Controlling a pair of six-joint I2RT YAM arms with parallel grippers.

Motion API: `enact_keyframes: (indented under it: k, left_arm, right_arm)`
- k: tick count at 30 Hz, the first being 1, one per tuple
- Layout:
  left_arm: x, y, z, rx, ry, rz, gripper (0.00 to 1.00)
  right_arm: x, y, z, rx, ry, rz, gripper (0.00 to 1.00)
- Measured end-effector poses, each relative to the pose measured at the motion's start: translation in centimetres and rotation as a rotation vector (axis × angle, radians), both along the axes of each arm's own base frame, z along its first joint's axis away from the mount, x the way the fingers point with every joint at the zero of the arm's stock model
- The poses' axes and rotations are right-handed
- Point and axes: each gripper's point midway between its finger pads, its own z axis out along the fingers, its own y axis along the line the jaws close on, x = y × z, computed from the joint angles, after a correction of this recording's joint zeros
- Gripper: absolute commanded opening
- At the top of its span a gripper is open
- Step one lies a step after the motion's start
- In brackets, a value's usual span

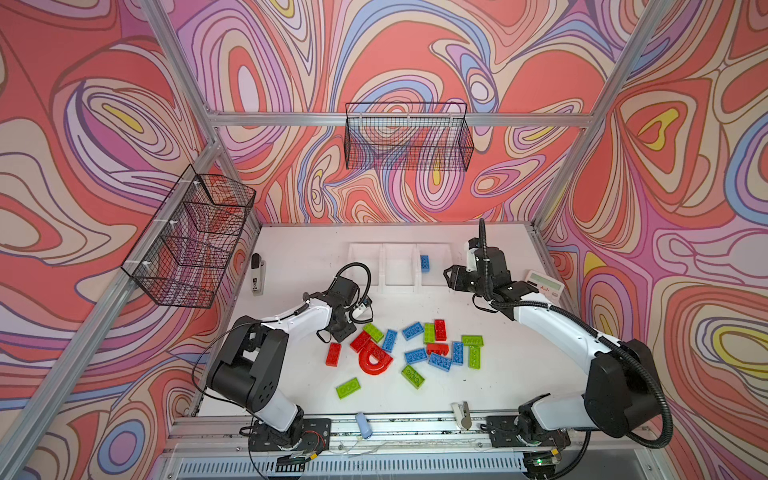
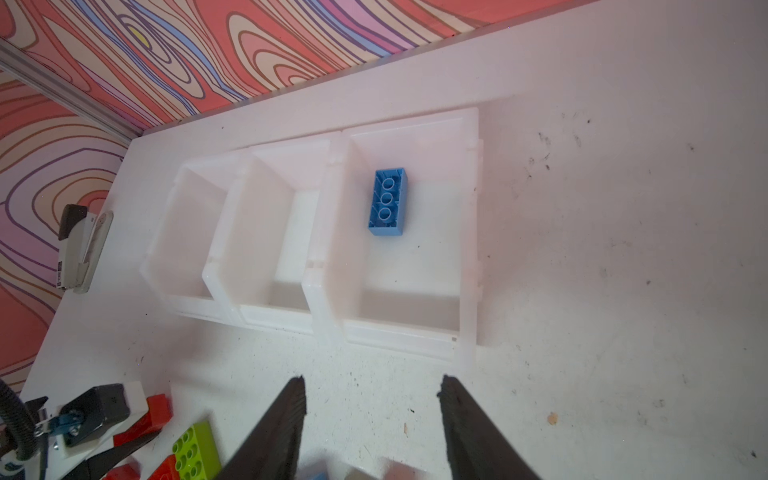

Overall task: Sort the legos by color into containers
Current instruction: 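Grasp small red brick with left gripper while right gripper withdraws, then carry red brick into bin nearest left arm, release, while right gripper returns to bricks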

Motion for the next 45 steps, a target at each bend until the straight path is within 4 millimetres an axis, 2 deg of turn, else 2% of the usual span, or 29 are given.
enact_keyframes:
  k: [5,8,12,14,18,20,22,26,31,37,40,42,45]
  left_arm:
    - [0.3,-0.1,0.4,-0.008,-0.015,0.002,0.09]
    - [0.6,-0.3,1.6,-0.03,-0.054,0.018,0.05]
    - [2.1,-0.7,5.1,-0.085,-0.155,0.071,0.08]
    - [3.6,-1.3,7.8,-0.135,-0.226,0.112,0.12]
    - [6.3,-2.5,12.0,-0.232,-0.327,0.197,0.15]
    - [7.9,-3.1,13.5,-0.269,-0.357,0.245,0.16]
    - [9.7,-3.7,14.2,-0.295,-0.371,0.29,0.16]
    - [13.3,-4.9,13.2,-0.321,-0.354,0.381,0.17]
    - [16.7,-5.8,9.9,-0.327,-0.307,0.48,0.22]
    - [18.8,-6.8,7.6,-0.336,-0.271,0.524,0.42]
    - [19.4,-7.2,7.5,-0.348,-0.27,0.529,0.52]
    - [19.4,-7.2,7.5,-0.352,-0.269,0.531,0.63]
    - [19.5,-7.3,7.7,-0.358,-0.271,0.535,0.68]
  right_arm:
    - [-1.4,-0.4,-2.5,-0.02,0.07,0.005,0.55]
    - [-2.9,-0.8,-4.5,-0.041,0.135,0.008,0.55]
    - [-4.7,-1.2,-6.3,-0.063,0.202,0.016,0.55]
    - [-5.5,-1.1,-6.9,-0.074,0.225,0.024,0.55]
    - [-7.4,0.1,-7.9,-0.098,0.257,0.058,0.57]
    - [-8.6,0.9,-8.5,-0.107,0.276,0.077,0.57]
    - [-9.5,1.6,-9.0,-0.112,0.294,0.09,0.57]
    - [-10.4,2.4,-9.3,-0.12,0.31,0.089,0.57]
    - [-11.1,2.4,-9.3,-0.137,0.32,0.067,0.58]
    - [-11.5,2.4,-9.1,-0.155,0.325,0.055,0.59]
    - [-11.6,3.4,-8.4,-0.159,0.311,0.069,0.6]
    - [-11.6,4.3,-8.1,-0.153,0.301,0.078,0.61]
    - [-11.7,5.5,-8.2,-0.16,0.304,0.095,0.61]
